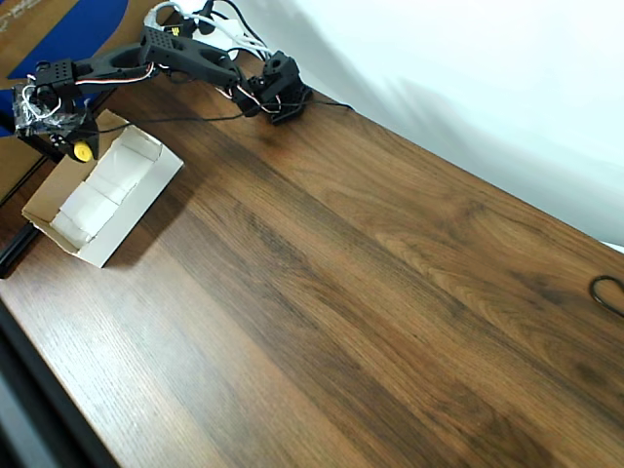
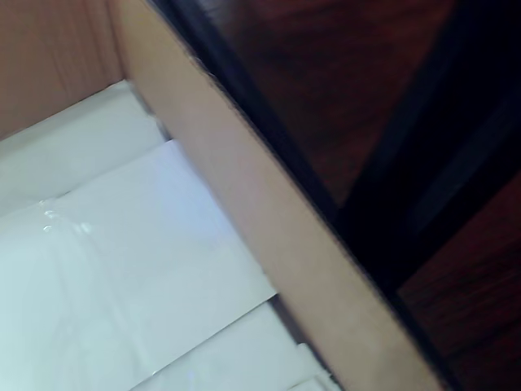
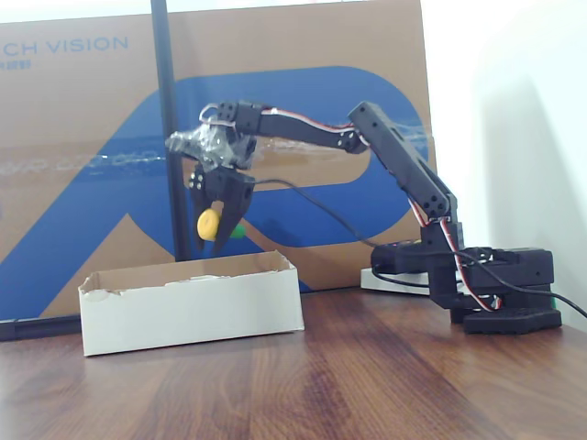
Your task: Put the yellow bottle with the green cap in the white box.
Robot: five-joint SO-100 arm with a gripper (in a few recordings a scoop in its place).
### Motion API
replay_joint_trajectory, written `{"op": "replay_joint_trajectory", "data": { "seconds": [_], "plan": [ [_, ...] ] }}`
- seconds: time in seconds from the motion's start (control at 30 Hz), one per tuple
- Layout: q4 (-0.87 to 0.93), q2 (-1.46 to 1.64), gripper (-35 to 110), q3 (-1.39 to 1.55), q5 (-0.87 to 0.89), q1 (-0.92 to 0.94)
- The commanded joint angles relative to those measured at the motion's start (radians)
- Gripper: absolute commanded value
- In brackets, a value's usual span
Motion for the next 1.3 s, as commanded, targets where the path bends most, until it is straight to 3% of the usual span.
{"op": "replay_joint_trajectory", "data": {
  "seconds": [0.0,0.07,0.23,0.3,0.4,0.57,1.1,1.27],
  "plan": [
    [0.002,0.041,17,-0.066,-0.018,0.014],
    [0.005,0.041,32,-0.066,-0.015,0.015],
    [0.005,0.061,38,-0.048,-0.018,0.011],
    [0.015,0.071,35,-0.04,-0.015,0.011],
    [0.037,0.13,19,0.018,-0.008,0.002],
    [0.028,0.391,0,0.29,0.029,-0.055],
    [-0.055,1.508,0,1.252,0.104,-0.511],
    [-0.152,1.865,0,1.641,0.066,-0.554]
  ]
}}
